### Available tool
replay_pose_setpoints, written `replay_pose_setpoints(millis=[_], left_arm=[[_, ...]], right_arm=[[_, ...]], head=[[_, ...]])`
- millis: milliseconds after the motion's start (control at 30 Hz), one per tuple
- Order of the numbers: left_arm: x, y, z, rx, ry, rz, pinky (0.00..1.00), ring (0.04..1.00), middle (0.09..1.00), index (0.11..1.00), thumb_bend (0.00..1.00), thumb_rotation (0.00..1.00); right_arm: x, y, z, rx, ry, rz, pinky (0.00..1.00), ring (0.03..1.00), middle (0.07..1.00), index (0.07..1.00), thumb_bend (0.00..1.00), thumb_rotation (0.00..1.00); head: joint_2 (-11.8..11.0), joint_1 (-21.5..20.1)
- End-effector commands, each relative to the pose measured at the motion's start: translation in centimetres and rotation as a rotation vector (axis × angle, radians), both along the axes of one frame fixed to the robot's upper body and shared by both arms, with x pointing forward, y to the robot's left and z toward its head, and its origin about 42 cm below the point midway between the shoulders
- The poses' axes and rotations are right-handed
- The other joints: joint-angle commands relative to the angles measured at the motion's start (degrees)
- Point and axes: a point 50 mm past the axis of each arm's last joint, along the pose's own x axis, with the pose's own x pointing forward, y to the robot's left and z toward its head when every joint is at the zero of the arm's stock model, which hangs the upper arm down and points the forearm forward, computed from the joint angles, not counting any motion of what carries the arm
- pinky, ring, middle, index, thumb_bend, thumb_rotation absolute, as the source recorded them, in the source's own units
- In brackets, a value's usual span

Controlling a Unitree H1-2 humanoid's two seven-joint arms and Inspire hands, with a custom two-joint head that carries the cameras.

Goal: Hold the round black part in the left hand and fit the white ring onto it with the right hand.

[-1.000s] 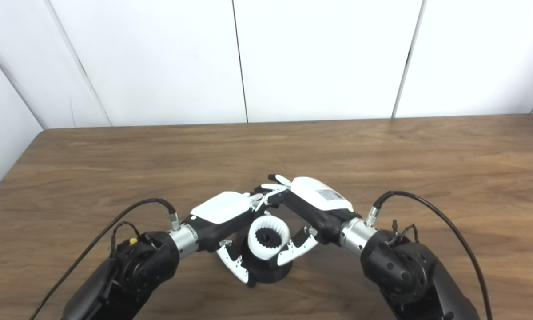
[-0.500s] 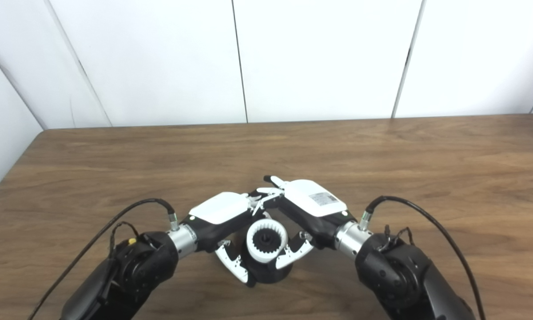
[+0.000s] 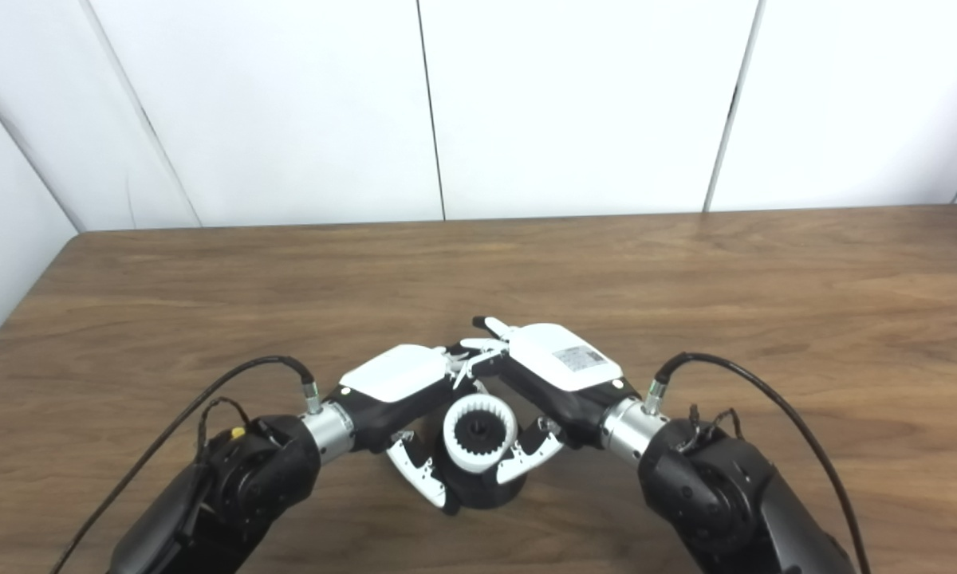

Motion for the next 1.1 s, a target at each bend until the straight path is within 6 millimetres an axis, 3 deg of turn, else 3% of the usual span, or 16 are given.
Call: replay_pose_setpoints(millis=[0,100,167,233,800,1067], left_arm=[[0.6,-0.2,0.7,0.027,-0.035,-0.008,1.00,1.000,0.956,0.677,0.96,0.22],[0.6,-0.1,0.6,0.024,-0.030,-0.004,1.00,1.000,0.949,0.676,0.96,0.21],[0.6,-0.1,0.6,0.027,-0.027,-0.004,1.00,1.000,0.951,0.682,0.96,0.21],[0.6,0.0,0.6,0.031,-0.027,-0.004,1.00,1.000,0.955,0.683,0.96,0.22],[0.7,0.1,0.7,0.021,-0.016,0.005,1.00,1.000,0.960,0.670,0.97,0.19],[0.7,0.2,0.6,0.033,-0.023,0.018,1.00,1.000,0.953,0.668,0.98,0.19]], right_arm=[[0.1,0.3,0.0,-0.033,0.040,0.039,0.95,1.000,0.908,0.496,0.51,0.17],[0.3,0.2,-0.1,-0.034,0.057,0.034,0.93,1.000,0.906,0.496,0.51,0.17],[0.4,0.2,-0.1,-0.035,0.065,0.031,0.93,1.000,0.909,0.634,0.70,0.36],[0.4,0.2,0.0,-0.035,0.071,0.029,0.94,1.000,0.910,0.665,0.75,0.40],[0.8,-0.1,0.0,-0.011,0.082,0.017,0.94,1.000,0.916,0.724,0.88,0.49],[1.3,-0.9,0.8,0.127,0.136,-0.014,0.91,0.998,0.944,0.795,0.95,0.50]], head=[[-0.03,0.07],[0.01,0.14],[0.01,0.14],[0.09,0.15],[-0.04,0.16],[0.12,0.26]])
